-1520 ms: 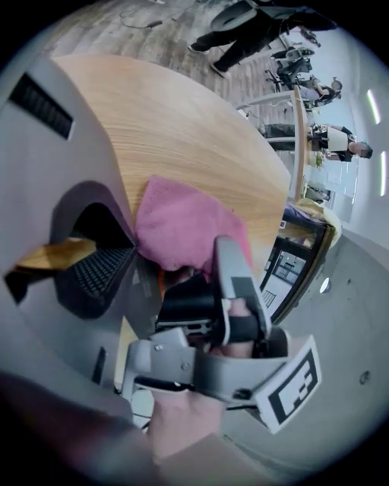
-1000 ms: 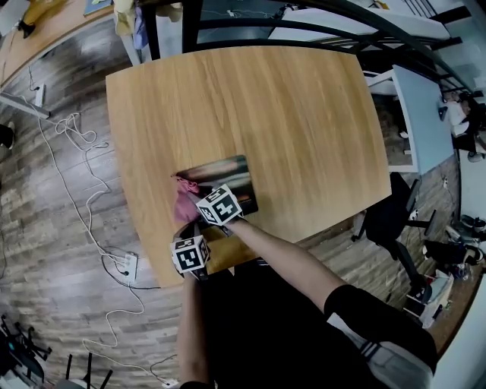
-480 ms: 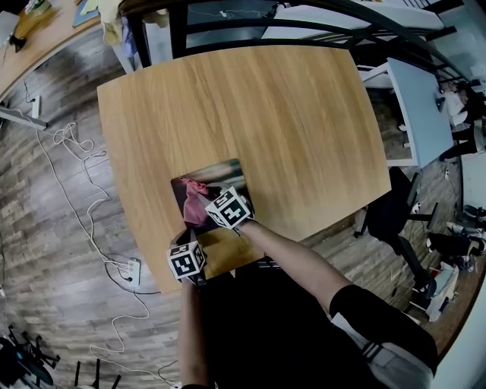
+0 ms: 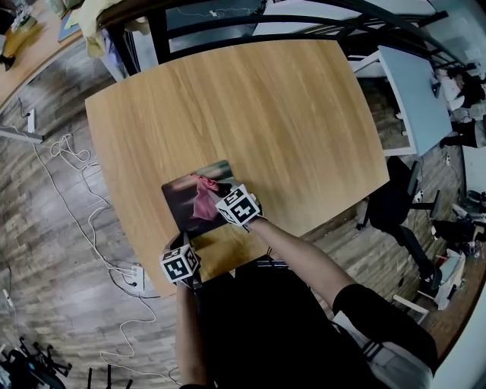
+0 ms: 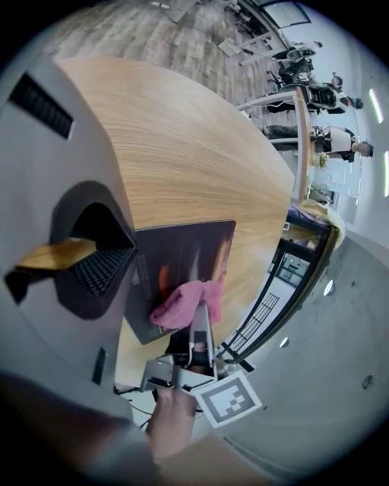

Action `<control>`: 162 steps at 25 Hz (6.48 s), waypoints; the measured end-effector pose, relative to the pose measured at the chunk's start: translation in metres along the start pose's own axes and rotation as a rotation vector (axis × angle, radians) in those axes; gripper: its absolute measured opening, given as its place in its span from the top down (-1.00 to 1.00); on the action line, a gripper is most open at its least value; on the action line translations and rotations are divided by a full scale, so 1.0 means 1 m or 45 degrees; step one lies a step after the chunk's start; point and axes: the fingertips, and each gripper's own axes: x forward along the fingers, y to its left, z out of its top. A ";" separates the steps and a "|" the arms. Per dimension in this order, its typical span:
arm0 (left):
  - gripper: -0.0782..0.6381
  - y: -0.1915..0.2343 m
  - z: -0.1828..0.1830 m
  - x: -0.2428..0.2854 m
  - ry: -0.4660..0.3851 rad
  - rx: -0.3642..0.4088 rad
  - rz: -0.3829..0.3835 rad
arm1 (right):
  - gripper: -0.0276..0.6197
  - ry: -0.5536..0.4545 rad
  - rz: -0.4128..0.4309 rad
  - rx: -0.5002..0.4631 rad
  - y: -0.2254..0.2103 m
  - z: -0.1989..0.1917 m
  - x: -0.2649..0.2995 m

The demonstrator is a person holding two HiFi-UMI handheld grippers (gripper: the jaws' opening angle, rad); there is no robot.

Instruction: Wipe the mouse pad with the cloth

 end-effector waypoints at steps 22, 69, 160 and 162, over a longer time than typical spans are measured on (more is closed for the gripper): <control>0.72 0.004 0.002 0.000 0.057 0.057 0.022 | 0.69 -0.029 -0.290 0.129 -0.119 -0.048 -0.066; 0.72 0.009 0.112 0.038 0.110 0.481 -0.239 | 0.69 0.207 0.463 -0.213 0.179 -0.026 0.028; 0.72 0.019 0.114 0.041 0.089 0.352 -0.146 | 0.68 0.192 0.049 0.318 -0.070 -0.083 -0.073; 0.72 0.019 0.113 0.040 0.084 0.343 -0.140 | 0.68 0.197 0.028 0.301 -0.074 -0.084 -0.074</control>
